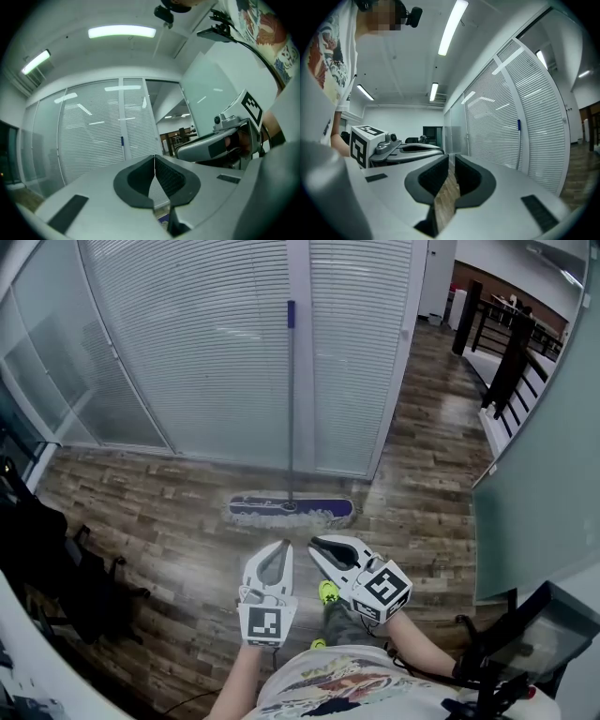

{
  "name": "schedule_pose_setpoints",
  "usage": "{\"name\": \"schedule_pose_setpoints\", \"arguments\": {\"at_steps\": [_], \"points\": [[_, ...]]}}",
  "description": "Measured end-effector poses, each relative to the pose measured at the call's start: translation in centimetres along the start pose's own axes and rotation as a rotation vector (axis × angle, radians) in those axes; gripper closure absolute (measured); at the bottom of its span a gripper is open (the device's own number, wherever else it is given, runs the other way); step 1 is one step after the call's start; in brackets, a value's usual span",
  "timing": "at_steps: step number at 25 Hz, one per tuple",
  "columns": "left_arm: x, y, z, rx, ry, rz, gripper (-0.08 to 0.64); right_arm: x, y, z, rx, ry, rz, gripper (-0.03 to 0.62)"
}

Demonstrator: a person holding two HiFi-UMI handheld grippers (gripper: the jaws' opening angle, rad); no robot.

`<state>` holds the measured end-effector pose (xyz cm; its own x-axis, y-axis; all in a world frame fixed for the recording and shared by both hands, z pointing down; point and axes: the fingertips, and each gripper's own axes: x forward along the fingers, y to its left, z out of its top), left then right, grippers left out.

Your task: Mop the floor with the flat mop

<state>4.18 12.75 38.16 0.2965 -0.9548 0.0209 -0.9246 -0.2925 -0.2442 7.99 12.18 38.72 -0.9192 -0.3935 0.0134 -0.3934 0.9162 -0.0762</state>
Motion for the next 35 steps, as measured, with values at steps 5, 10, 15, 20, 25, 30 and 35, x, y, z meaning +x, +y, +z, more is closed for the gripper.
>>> {"name": "schedule_pose_setpoints", "arguments": {"at_steps": [5,10,15,20,25,30,35], "points": [[5.3,4.1,-1.0,-0.048,0.008,0.039,0.546,4.7,-5.1,-0.3,0.038,0.020,0.026,0.540],[12.4,6.4,-2.1,-0.102,0.075,0.031,0.545,8.6,-11.0,0.4,0.043,0.024,0.069,0.540],[20.1,7.9,-3.3,-0.112,0.128,0.045,0.545,11.6,-17.9,0.6,0.066,0.040,0.125,0.540],[25.9,9.7,-4.8,-0.136,0.160,0.065,0.546,14.3,-23.7,0.4,0.082,0.056,0.147,0.540],[29.9,11.5,-5.6,-0.142,0.163,0.084,0.546,16.8,-28.3,0.3,0.072,0.074,0.166,0.540],[32.8,13.1,-6.3,-0.167,0.168,0.084,0.546,18.4,-31.5,0.6,0.111,0.062,0.151,0.540],[36.6,15.3,-7.7,-0.185,0.175,0.058,0.546,21.5,-34.5,0.6,0.105,0.067,0.143,0.540]]}}
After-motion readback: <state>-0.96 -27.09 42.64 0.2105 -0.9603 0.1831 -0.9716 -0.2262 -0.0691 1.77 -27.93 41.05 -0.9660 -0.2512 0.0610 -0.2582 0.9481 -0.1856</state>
